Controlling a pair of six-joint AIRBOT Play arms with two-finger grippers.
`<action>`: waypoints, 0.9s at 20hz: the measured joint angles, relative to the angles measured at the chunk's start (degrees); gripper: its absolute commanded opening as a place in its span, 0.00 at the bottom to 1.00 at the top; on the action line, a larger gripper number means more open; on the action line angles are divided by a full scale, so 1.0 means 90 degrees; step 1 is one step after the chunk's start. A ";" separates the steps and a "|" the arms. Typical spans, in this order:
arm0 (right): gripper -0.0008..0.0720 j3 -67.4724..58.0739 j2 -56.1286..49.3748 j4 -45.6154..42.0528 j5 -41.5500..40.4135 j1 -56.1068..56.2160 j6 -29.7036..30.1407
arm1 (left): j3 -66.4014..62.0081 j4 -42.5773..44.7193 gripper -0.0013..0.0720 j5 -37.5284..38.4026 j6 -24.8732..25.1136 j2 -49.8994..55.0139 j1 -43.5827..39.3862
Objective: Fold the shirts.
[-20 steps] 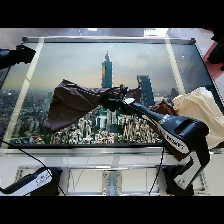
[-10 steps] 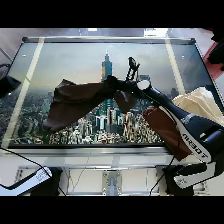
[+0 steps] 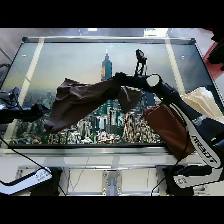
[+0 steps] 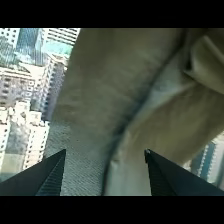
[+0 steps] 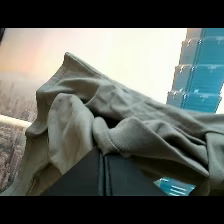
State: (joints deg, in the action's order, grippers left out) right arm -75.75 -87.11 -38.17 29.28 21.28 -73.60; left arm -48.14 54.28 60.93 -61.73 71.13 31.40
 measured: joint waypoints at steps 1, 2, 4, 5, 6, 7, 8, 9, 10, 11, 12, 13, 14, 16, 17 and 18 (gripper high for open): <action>0.05 0.0000 0.0083 -0.0083 0.0034 -0.0049 -0.0012 | 0.0032 0.0158 0.82 -0.0087 -0.0104 0.0017 -0.0046; 0.05 0.0000 0.0175 -0.0148 0.0073 -0.0104 -0.0019 | 0.0058 0.0357 0.81 -0.0107 -0.0185 0.0032 -0.0080; 0.05 0.0000 0.0345 -0.0267 0.0117 -0.0216 -0.0022 | 0.0090 0.0687 0.81 0.0095 -0.0347 0.0046 -0.0119; 0.05 0.0000 0.0413 -0.0311 0.0134 -0.0267 -0.0029 | 0.0100 0.0801 0.81 0.0279 -0.0420 0.0051 -0.0129; 0.05 0.0000 0.0469 -0.0357 0.0151 -0.0296 -0.0039 | 0.0107 0.0894 0.82 0.0423 -0.0457 0.0066 -0.0138; 0.05 0.0000 0.0510 -0.0401 0.0165 -0.0318 -0.0039 | 0.0112 0.0947 0.81 0.0532 -0.0503 0.0087 -0.0146; 0.05 0.0000 0.0537 -0.0430 0.0194 -0.0335 -0.0041 | 0.0117 0.1013 0.82 0.0661 -0.0597 0.0131 -0.0151; 0.05 0.0000 0.0561 -0.0447 0.0238 -0.0347 -0.0041 | 0.0117 0.1047 0.81 0.0767 -0.0651 0.0202 -0.0158; 0.05 0.0000 0.0580 -0.0459 0.0257 -0.0355 -0.0041 | 0.0119 0.1061 0.81 0.0838 -0.0724 0.0279 -0.0158; 0.05 0.0000 0.0590 -0.0476 0.0289 -0.0362 -0.0041 | 0.0119 0.1064 0.81 0.0911 -0.0792 0.0359 -0.0158; 0.05 0.0000 0.0597 -0.0488 0.0321 -0.0367 -0.0041 | 0.0121 0.1037 0.81 0.0976 -0.0828 0.0444 -0.0160; 0.05 0.0000 0.0610 -0.0488 0.0335 -0.0369 -0.0041 | 0.0121 0.0964 0.81 0.1049 -0.0872 0.0517 -0.0170; 0.05 0.0000 0.0619 -0.0486 0.0362 -0.0369 -0.0041 | 0.0119 0.0923 0.81 0.1081 -0.0901 0.0578 -0.0185; 0.05 0.0000 0.0627 -0.0471 0.0374 -0.0374 -0.0044 | 0.0119 0.0930 0.81 0.1141 -0.0930 0.0699 -0.0253; 0.05 0.0000 0.0631 -0.0464 0.0384 -0.0374 -0.0044 | 0.0119 0.0940 0.81 0.1151 -0.0940 0.0767 -0.0313; 0.05 0.0000 0.0634 -0.0444 0.0398 -0.0374 -0.0044 | 0.0119 0.0964 0.75 0.1154 -0.0952 0.0838 -0.0393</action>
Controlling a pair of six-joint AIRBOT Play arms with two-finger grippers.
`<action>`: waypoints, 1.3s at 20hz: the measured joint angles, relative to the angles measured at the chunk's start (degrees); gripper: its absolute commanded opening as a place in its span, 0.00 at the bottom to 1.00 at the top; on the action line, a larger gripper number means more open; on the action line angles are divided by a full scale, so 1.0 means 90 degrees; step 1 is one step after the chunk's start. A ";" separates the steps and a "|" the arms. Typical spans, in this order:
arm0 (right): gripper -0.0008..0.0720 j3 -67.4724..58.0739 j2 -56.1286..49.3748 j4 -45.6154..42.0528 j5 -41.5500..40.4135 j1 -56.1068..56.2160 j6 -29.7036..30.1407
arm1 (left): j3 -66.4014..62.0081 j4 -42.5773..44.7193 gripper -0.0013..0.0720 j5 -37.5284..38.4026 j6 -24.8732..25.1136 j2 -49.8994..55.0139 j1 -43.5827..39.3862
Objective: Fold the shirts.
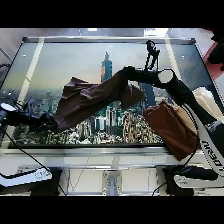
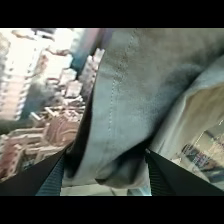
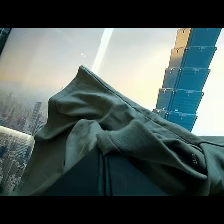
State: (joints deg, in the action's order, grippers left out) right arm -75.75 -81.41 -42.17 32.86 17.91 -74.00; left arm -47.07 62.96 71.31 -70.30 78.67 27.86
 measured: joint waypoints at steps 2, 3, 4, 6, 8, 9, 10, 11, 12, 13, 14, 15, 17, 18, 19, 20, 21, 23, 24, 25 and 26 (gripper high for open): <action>0.05 0.0000 0.0010 0.0039 0.0002 0.0000 0.0000 | 0.0000 0.0007 0.21 -0.0100 -0.0010 0.0112 -0.0187; 0.05 0.0000 0.0034 0.0049 0.0012 -0.0002 0.0000 | 0.0000 0.0012 0.04 -0.0182 -0.0017 0.0148 -0.0265; 0.05 0.0000 0.0073 0.0058 0.0007 -0.0005 0.0000 | 0.0000 0.0010 0.04 -0.0277 -0.0015 0.0175 -0.0330; 0.05 -0.0002 0.0228 -0.0002 -0.0034 -0.0010 0.0000 | -0.0019 0.0002 0.04 -0.0413 -0.0002 0.0206 -0.0403; 0.05 -0.0005 0.0527 -0.0151 -0.0051 -0.0049 0.0000 | -0.0148 0.0002 0.04 -0.0391 0.0022 0.0214 -0.0440; 0.05 -0.0005 0.0736 -0.0219 -0.0049 -0.0097 0.0000 | -0.0287 -0.0005 0.04 -0.0287 0.0027 0.0182 -0.0447; 0.05 -0.0007 0.0998 -0.0291 -0.0015 -0.0165 0.0000 | -0.0476 -0.0061 0.04 -0.0119 0.0073 0.0107 -0.0454; 0.05 -0.0010 0.1304 -0.0345 0.0075 -0.0238 -0.0002 | -0.0675 -0.0175 0.04 0.0063 0.0151 0.0000 -0.0461; 0.05 -0.0015 0.1615 -0.0410 0.0182 -0.0308 -0.0017 | -0.0923 -0.0362 0.04 0.0308 0.0253 -0.0170 -0.0466; 0.05 -0.0017 0.1957 -0.0505 0.0318 -0.0374 -0.0056 | -0.1166 -0.0610 0.04 0.0520 0.0376 -0.0376 -0.0466; 0.05 -0.0019 0.2351 -0.0658 0.0464 -0.0425 -0.0153 | -0.1438 -0.0935 0.04 0.0707 0.0525 -0.0653 -0.0471; 0.05 -0.0019 0.2732 -0.0831 0.0619 -0.0459 -0.0277 | -0.1698 -0.1253 0.04 0.0838 0.0661 -0.0952 -0.0471; 0.05 -0.0019 0.3609 -0.1307 0.0894 -0.0510 -0.0668 | -0.2261 -0.1860 0.04 0.0911 0.0860 -0.1642 -0.0471; 0.05 -0.0022 0.4014 -0.1528 0.0974 -0.0525 -0.0867 | -0.2562 -0.2076 0.04 0.0799 0.0930 -0.2021 -0.0471; 0.05 -0.0022 0.4437 -0.1746 0.1064 -0.0534 -0.1059 | -0.2832 -0.2239 0.04 0.0551 0.0954 -0.2370 -0.0471; 0.05 -0.0022 0.4799 -0.1911 0.1112 -0.0539 -0.1248 | -0.3099 -0.2353 0.04 0.0228 0.0952 -0.2749 -0.0471; 0.05 -0.0022 0.5156 -0.2110 0.1166 -0.0546 -0.1428 | -0.3317 -0.2438 0.04 -0.0182 0.0930 -0.3079 -0.0471; 0.05 -0.0027 0.5637 -0.2501 0.1231 -0.0554 -0.1775 | -0.3701 -0.2531 0.04 -0.1095 0.0816 -0.3633 -0.0471; 0.05 -0.0027 0.5753 -0.2705 0.1297 -0.0554 -0.1938 | -0.3864 -0.2516 0.04 -0.1443 0.0741 -0.3818 -0.0471; 0.05 -0.0017 0.5792 -0.2956 0.1443 -0.0556 -0.2096 | -0.3976 -0.2431 0.04 -0.1620 0.0639 -0.3920 -0.0474; 0.05 0.0002 0.5761 -0.3099 0.1542 -0.0556 -0.2195 | -0.4058 -0.2283 0.04 -0.1617 0.0503 -0.3949 -0.0478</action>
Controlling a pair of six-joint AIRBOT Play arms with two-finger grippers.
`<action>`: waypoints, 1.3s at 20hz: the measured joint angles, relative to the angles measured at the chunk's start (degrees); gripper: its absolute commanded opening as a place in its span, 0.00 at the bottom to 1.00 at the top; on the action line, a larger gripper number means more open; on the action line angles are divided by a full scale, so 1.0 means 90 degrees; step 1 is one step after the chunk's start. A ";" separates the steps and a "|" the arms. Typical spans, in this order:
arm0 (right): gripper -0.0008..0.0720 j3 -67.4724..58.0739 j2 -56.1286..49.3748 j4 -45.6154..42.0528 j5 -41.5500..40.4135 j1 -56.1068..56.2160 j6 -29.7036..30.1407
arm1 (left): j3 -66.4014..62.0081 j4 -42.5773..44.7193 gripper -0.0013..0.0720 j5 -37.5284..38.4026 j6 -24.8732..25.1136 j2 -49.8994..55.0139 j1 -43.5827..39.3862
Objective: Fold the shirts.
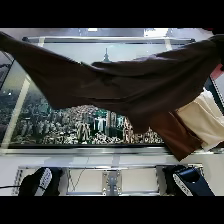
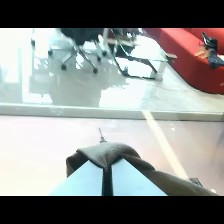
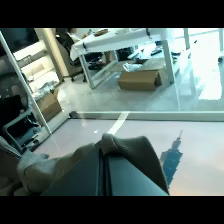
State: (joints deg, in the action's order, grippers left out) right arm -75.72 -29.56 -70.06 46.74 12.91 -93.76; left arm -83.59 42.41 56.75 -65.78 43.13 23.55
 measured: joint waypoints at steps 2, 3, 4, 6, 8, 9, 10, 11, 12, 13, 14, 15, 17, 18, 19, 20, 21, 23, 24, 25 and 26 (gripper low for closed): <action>0.05 0.0124 -0.0282 -0.0211 0.0153 0.0000 -0.0151 | -0.0100 0.0393 0.04 0.0384 -0.0299 0.0187 -0.0007; 0.05 0.0231 -0.0525 -0.0306 0.0221 0.0000 -0.0199 | -0.0131 0.0619 0.04 0.0680 -0.0452 0.0406 -0.0012; 0.05 0.0347 -0.0809 -0.0374 0.0202 0.0000 -0.0228 | -0.0151 0.0835 0.04 0.0920 -0.0576 0.0668 -0.0036; 0.05 0.0627 -0.1535 -0.0471 -0.0027 0.0002 -0.0248 | -0.0182 0.1314 0.04 0.1185 -0.0811 0.1336 -0.0199; 0.05 0.0860 -0.2484 -0.0561 -0.0549 0.0000 -0.0250 | -0.0192 0.1807 0.04 0.1192 -0.0935 0.2178 -0.0520; 0.05 0.0925 -0.2970 -0.0561 -0.0879 0.0000 -0.0250 | -0.0199 0.2011 0.04 0.1020 -0.0998 0.2654 -0.0716; 0.05 0.0974 -0.3463 -0.0525 -0.1243 0.0000 -0.0250 | -0.0204 0.2144 0.04 0.0784 -0.1061 0.3099 -0.0896; 0.05 0.1010 -0.3983 -0.0427 -0.1666 0.0000 -0.0250 | -0.0204 0.2251 0.06 0.0529 -0.1171 0.3534 -0.1066; 0.06 0.1037 -0.4469 -0.0279 -0.2120 0.0000 -0.0253 | -0.0204 0.2312 0.19 0.0202 -0.1234 0.3966 -0.1231; 0.11 0.1056 -0.4862 -0.0107 -0.2562 0.0002 -0.0253 | -0.0206 0.2307 0.63 -0.0121 -0.1321 0.4320 -0.1358; 0.28 0.1071 -0.5219 0.0087 -0.3031 0.0000 -0.0257 | -0.0206 0.2215 0.87 -0.0469 -0.1367 0.4639 -0.1460; 0.42 0.1076 -0.5464 0.0231 -0.3451 0.0000 -0.0267 | -0.0206 0.2089 0.87 -0.0816 -0.1421 0.4881 -0.1523; 0.45 0.1081 -0.5736 0.0430 -0.4158 -0.0027 -0.0267 | -0.0274 0.1848 0.87 -0.1462 -0.1479 0.5132 -0.1562; 0.45 0.1069 -0.5763 0.0457 -0.4391 -0.0070 -0.0267 | -0.0362 0.1770 0.87 -0.1702 -0.1481 0.5173 -0.1530; 0.45 0.1059 -0.5712 0.0437 -0.4512 -0.0131 -0.0265 | -0.0474 0.1724 0.87 -0.1863 -0.1486 0.5156 -0.1467; 0.45 0.1047 -0.5574 0.0325 -0.4510 -0.0221 -0.0267 | -0.0590 0.1685 0.87 -0.1945 -0.1498 0.5076 -0.1375; 0.45 0.1039 -0.5374 0.0148 -0.4376 -0.0325 -0.0262 | -0.0704 0.1639 0.86 -0.1972 -0.1450 0.4915 -0.1243; 0.45 0.1035 -0.4806 -0.0289 -0.3609 -0.0580 -0.0257 | -0.0843 0.1615 0.66 -0.1880 -0.1134 0.4432 -0.0913; 0.45 0.1035 -0.4464 -0.0561 -0.3004 -0.0697 -0.0255 | -0.0879 0.1639 0.62 -0.1734 -0.0940 0.4167 -0.0724; 0.45 0.1061 -0.4136 -0.0816 -0.2407 -0.0782 -0.0255 | -0.0899 0.1668 0.62 -0.1528 -0.0729 0.3878 -0.0500; 0.45 0.1151 -0.3772 -0.1061 -0.1736 -0.0848 -0.0257 | -0.0884 0.1700 0.62 -0.1299 -0.0556 0.3631 -0.0279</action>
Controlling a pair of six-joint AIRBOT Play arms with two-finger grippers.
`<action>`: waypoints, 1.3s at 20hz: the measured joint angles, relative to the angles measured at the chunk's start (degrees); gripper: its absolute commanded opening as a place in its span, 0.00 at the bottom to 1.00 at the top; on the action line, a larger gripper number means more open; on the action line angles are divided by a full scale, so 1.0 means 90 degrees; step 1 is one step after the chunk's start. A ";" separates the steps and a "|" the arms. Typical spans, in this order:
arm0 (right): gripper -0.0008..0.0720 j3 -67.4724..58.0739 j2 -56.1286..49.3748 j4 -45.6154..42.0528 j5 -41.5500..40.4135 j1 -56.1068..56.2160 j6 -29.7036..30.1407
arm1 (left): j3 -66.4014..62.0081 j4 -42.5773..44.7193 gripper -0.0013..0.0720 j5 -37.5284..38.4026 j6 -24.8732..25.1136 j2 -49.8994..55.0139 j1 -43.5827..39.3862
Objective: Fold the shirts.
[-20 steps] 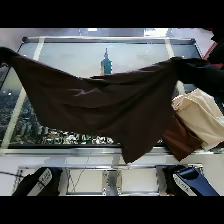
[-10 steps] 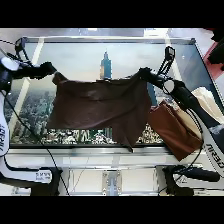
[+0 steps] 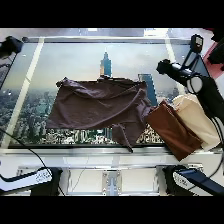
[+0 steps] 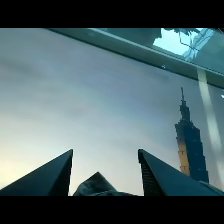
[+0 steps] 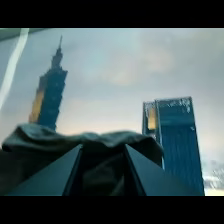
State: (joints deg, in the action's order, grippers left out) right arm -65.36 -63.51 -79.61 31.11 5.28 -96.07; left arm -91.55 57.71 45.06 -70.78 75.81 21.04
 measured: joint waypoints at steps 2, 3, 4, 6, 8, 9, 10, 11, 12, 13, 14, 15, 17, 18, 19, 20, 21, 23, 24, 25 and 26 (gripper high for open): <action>0.58 0.0425 0.0709 -0.0240 0.1168 -0.0073 -0.0061 | 0.0257 0.0051 0.62 0.0525 0.0238 -0.0437 0.0500; 0.60 0.0758 0.1035 -0.0243 0.1617 -0.0097 -0.0192 | 0.0508 0.0034 0.62 0.0804 0.0311 -0.0622 0.0748; 0.60 0.1168 0.1345 -0.0175 0.1953 -0.0117 -0.0364 | 0.0794 -0.0061 0.62 0.1030 0.0372 -0.0772 0.0962; 0.60 0.2059 0.1834 0.0338 0.2392 -0.0136 -0.0646 | 0.1513 -0.0321 0.62 0.1370 0.0425 -0.1001 0.1321; 0.60 0.2907 0.2115 0.0964 0.2589 -0.0148 -0.0814 | 0.2147 -0.0753 0.62 0.1554 0.0498 -0.1120 0.1498; 0.60 0.3257 0.2198 0.1234 0.2591 -0.0148 -0.0867 | 0.2402 -0.1001 0.62 0.1600 0.0551 -0.1151 0.1557; 0.60 0.3609 0.2261 0.1549 0.2521 -0.0148 -0.0911 | 0.2606 -0.1263 0.62 0.1647 0.0639 -0.1178 0.1598; 0.60 0.3898 0.2307 0.1819 0.2397 -0.0148 -0.0940 | 0.2766 -0.1576 0.62 0.1683 0.0748 -0.1197 0.1622; 0.60 0.4133 0.2336 0.2021 0.2263 -0.0148 -0.0959 | 0.2880 -0.1880 0.62 0.1722 0.0867 -0.1214 0.1647; 0.60 0.4337 0.2361 0.2203 0.2108 -0.0148 -0.0981 | 0.2958 -0.2125 0.62 0.1734 0.0959 -0.1224 0.1664; 0.60 0.4524 0.2378 0.2358 0.1967 -0.0148 -0.0991 | 0.3019 -0.2353 0.62 0.1753 0.1071 -0.1234 0.1673; 0.60 0.4687 0.2387 0.2470 0.1804 -0.0148 -0.1003 | 0.3058 -0.2540 0.62 0.1775 0.1151 -0.1239 0.1681; 0.60 0.4959 0.2395 0.2633 0.1494 -0.0126 -0.1005 | 0.3113 -0.2778 0.62 0.1787 0.1251 -0.1241 0.1695; 0.60 0.5090 0.2395 0.2703 0.1280 -0.0112 -0.1008 | 0.3130 -0.2856 0.62 0.1797 0.1287 -0.1243 0.1695; 0.60 0.5209 0.2385 0.2766 0.1059 -0.0095 -0.1010 | 0.3140 -0.2929 0.62 0.1836 0.1319 -0.1246 0.1695; 0.60 0.5297 0.2356 0.2807 0.0857 -0.0085 -0.1018 | 0.3150 -0.2985 0.62 0.1858 0.1343 -0.1243 0.1700; 0.60 0.5370 0.2297 0.2849 0.0653 -0.0080 -0.1018 | 0.3155 -0.3026 0.62 0.1897 0.1350 -0.1246 0.1700; 0.60 0.5459 0.2115 0.2909 0.0350 -0.0070 -0.1015 | 0.3162 -0.3135 0.62 0.1987 0.1365 -0.1246 0.1700; 0.60 0.5486 0.2008 0.2956 0.0233 -0.0068 -0.1003 | 0.3164 -0.3174 0.62 0.2004 0.1367 -0.1246 0.1700; 0.60 0.5508 0.1892 0.3024 0.0100 -0.0063 -0.0957 | 0.3167 -0.3232 0.62 0.2013 0.1375 -0.1246 0.1700; 0.60 0.5520 0.1783 0.3135 -0.0005 -0.0063 -0.0862 | 0.3167 -0.3283 0.62 0.2067 0.1382 -0.1246 0.1700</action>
State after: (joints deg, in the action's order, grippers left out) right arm -15.68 -47.46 -51.40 31.07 4.71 -103.83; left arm -63.05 28.16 63.66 -58.35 64.60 36.34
